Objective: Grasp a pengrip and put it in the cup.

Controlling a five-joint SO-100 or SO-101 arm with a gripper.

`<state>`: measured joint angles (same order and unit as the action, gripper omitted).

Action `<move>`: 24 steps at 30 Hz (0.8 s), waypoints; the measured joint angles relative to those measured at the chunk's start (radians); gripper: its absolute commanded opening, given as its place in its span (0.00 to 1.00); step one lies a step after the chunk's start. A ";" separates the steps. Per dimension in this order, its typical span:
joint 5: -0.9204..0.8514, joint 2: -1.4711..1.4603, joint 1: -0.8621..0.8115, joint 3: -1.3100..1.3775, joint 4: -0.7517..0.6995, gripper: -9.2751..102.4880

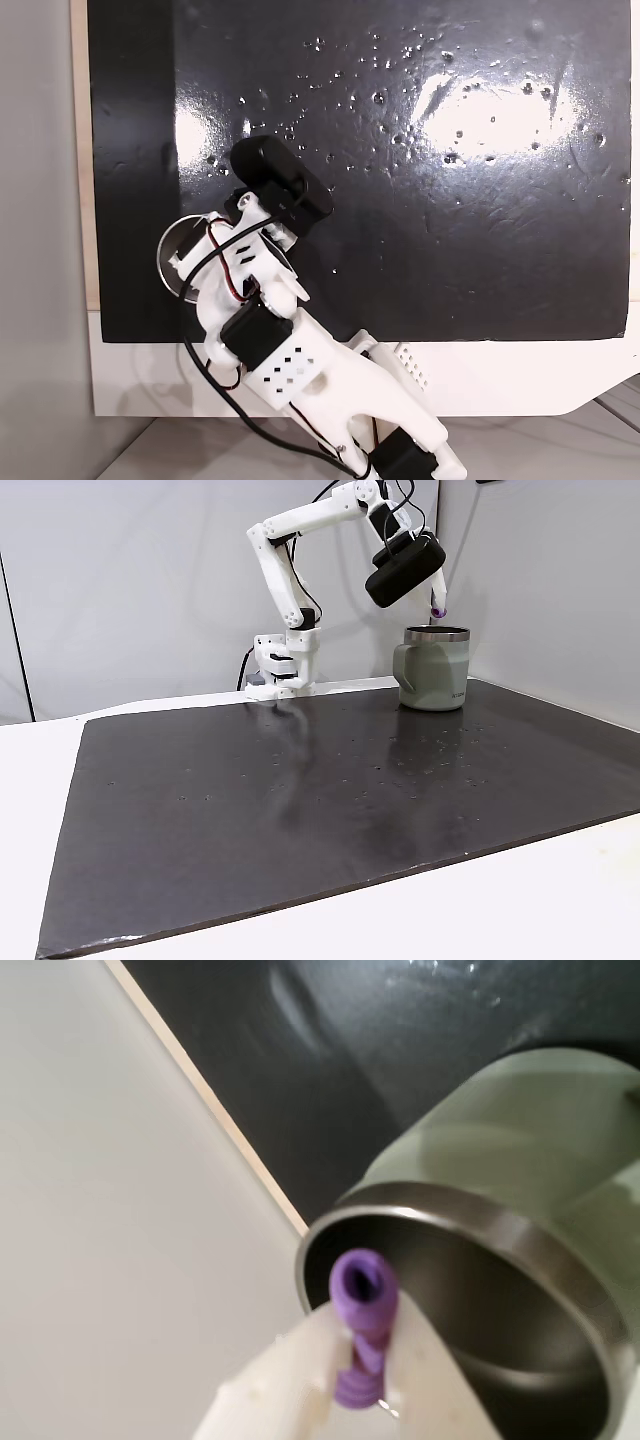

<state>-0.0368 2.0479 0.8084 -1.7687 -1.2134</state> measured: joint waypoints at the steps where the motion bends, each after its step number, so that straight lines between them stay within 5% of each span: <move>1: -0.008 0.000 0.006 0.000 0.000 0.08; 13: -0.104 0.006 0.071 -0.034 0.000 0.09; 18: -0.103 0.006 0.077 -0.034 0.009 0.35; 24: -0.060 0.006 0.078 -0.034 0.009 0.39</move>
<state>-0.0966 2.0540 0.8866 -1.8024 -1.2042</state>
